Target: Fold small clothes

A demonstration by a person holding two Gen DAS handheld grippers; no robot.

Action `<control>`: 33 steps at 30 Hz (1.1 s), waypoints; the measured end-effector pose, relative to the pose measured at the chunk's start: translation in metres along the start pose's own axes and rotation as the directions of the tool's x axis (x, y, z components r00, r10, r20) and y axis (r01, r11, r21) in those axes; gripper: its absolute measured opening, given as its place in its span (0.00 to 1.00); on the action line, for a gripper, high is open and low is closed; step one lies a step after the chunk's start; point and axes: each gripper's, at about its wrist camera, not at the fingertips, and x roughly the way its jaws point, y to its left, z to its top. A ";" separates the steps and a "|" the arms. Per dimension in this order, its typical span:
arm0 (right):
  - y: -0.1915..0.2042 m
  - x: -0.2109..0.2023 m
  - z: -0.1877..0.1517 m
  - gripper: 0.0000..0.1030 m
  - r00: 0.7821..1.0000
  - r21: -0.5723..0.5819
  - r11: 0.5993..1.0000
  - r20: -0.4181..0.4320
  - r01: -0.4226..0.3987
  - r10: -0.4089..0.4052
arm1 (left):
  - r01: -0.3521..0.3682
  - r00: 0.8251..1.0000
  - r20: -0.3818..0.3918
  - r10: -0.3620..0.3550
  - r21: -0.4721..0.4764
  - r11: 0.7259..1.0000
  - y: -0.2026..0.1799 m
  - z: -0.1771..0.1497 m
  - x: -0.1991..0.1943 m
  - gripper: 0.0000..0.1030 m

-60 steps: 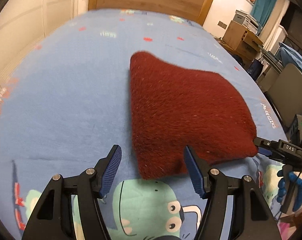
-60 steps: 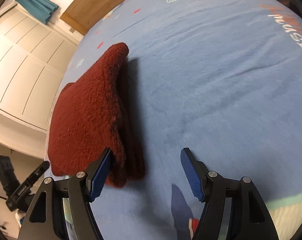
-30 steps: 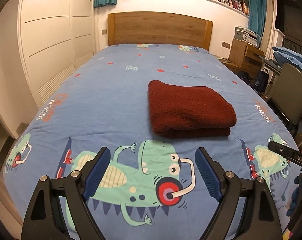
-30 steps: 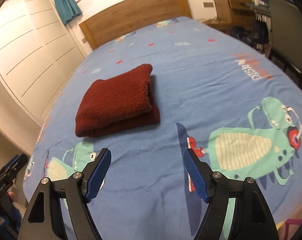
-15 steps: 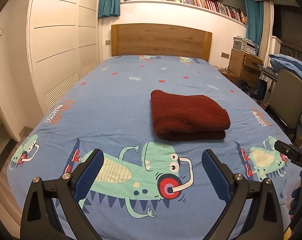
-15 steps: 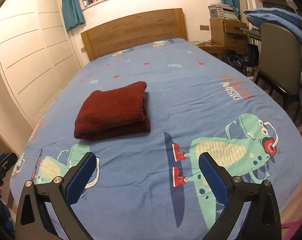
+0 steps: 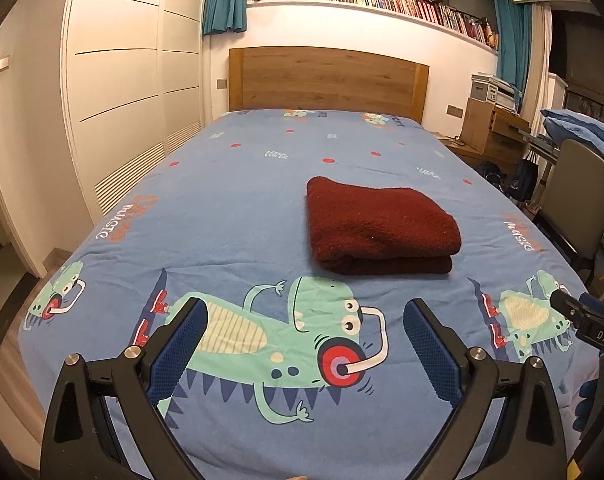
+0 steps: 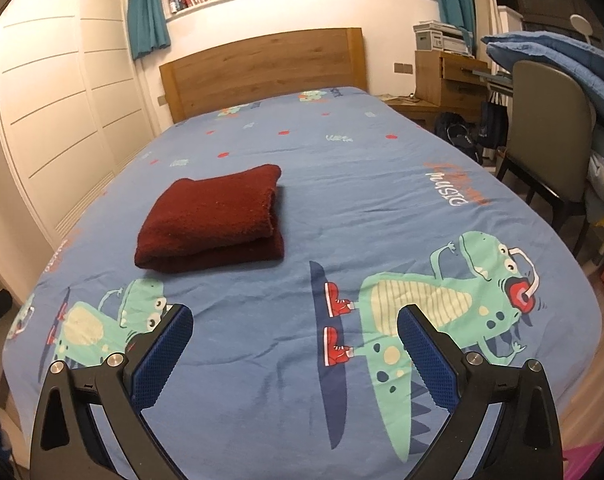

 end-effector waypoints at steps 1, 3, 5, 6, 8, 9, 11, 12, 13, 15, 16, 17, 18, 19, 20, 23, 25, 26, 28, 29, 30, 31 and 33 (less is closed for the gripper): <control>0.000 0.000 0.000 0.99 1.000 -0.002 1.000 0.002 0.001 -0.001 | -0.002 1.000 -0.003 0.002 -0.001 1.000 0.000 -0.001 0.001 0.94; 0.000 -0.001 0.000 0.99 1.000 -0.004 1.000 0.005 0.002 -0.002 | 0.003 1.000 -0.012 -0.003 -0.007 1.000 0.001 -0.003 0.002 0.94; 0.000 -0.002 0.000 0.99 1.000 -0.009 1.000 0.008 0.003 -0.003 | 0.000 1.000 -0.013 -0.001 -0.011 1.000 0.002 -0.004 0.002 0.94; 0.000 -0.002 0.001 0.99 1.000 -0.012 1.000 0.011 0.005 -0.005 | -0.004 1.000 -0.011 0.004 -0.011 1.000 0.003 -0.004 0.002 0.94; 0.000 -0.004 0.001 0.99 1.000 -0.016 1.000 0.016 0.009 -0.009 | -0.010 1.000 -0.008 0.010 -0.008 1.000 0.005 -0.005 0.003 0.94; 0.000 -0.003 0.001 0.99 1.000 -0.017 1.000 0.017 0.010 -0.010 | -0.013 1.000 -0.006 0.013 -0.008 1.000 0.005 -0.005 0.003 0.94; -0.002 -0.003 0.001 0.99 1.000 -0.017 1.000 0.020 0.013 -0.013 | -0.024 1.000 -0.003 0.024 -0.007 1.000 0.006 -0.006 0.003 0.94; -0.002 -0.003 0.001 0.99 1.000 -0.016 1.000 0.021 0.014 -0.014 | -0.028 1.000 -0.004 0.028 -0.005 1.000 0.006 -0.006 0.003 0.94; -0.003 -0.003 0.002 0.99 1.000 -0.014 1.000 0.022 0.016 -0.015 | -0.029 1.000 -0.006 0.029 -0.004 1.000 0.006 -0.006 0.004 0.94; -0.004 -0.003 0.002 0.99 1.000 -0.013 1.000 0.024 0.017 -0.017 | -0.030 0.999 -0.011 0.030 -0.004 1.000 0.007 -0.007 0.006 0.94; -0.005 -0.003 0.002 0.99 1.000 -0.016 1.000 0.023 0.020 -0.019 | -0.030 0.999 -0.013 0.030 -0.004 1.000 0.008 -0.008 0.006 0.94; -0.005 -0.003 0.002 0.99 1.000 -0.019 1.000 0.023 0.021 -0.021 | -0.030 0.999 -0.014 0.030 -0.004 1.000 0.009 -0.008 0.007 0.94; -0.005 -0.002 0.002 0.99 0.999 -0.023 0.999 0.024 0.024 -0.023 | -0.031 0.999 -0.014 0.031 -0.004 1.000 0.009 -0.009 0.007 0.94; -0.004 -0.002 0.002 0.99 0.999 -0.029 0.999 0.025 0.027 -0.027 | -0.032 0.999 -0.014 0.032 -0.005 0.999 0.010 -0.009 0.007 0.94; -0.004 -0.002 0.002 0.99 0.999 -0.034 0.999 0.026 0.031 -0.030 | -0.031 0.999 -0.017 0.031 -0.007 0.999 0.011 -0.009 0.008 0.94; -0.005 -0.001 0.001 0.99 0.999 -0.034 0.999 0.022 0.031 -0.030 | -0.031 0.999 -0.023 0.030 -0.012 0.999 0.012 -0.009 0.010 0.94; -0.006 0.000 0.001 0.99 0.999 -0.031 0.999 0.019 0.029 -0.028 | -0.035 0.999 -0.020 0.035 -0.009 0.999 0.012 -0.008 0.010 0.94; -0.006 0.000 0.001 0.99 0.999 -0.032 0.999 0.017 0.029 -0.029 | -0.037 0.999 -0.017 0.036 -0.009 0.999 0.012 -0.008 0.009 0.94; -0.007 0.001 0.001 0.99 0.999 -0.033 0.999 0.016 0.031 -0.030 | -0.038 0.999 -0.011 0.037 -0.009 0.999 0.012 -0.008 0.009 0.94; -0.008 0.001 0.001 0.99 0.999 -0.033 0.999 0.015 0.031 -0.031 | -0.038 0.999 -0.010 0.038 -0.007 0.999 0.011 -0.008 0.009 0.94; -0.008 0.001 0.001 0.99 0.999 -0.033 0.999 0.014 0.032 -0.031 | -0.038 0.999 -0.008 0.038 -0.004 0.999 0.011 -0.008 0.009 0.94; -0.008 0.001 0.001 0.99 0.999 -0.032 0.999 0.014 0.032 -0.032 | -0.039 0.999 -0.007 0.039 -0.003 0.999 0.011 -0.009 0.009 0.94; -0.009 0.002 0.001 0.99 0.999 -0.030 0.999 0.012 0.033 -0.033 | -0.043 0.999 -0.004 0.043 -0.004 0.999 0.011 -0.009 0.008 0.94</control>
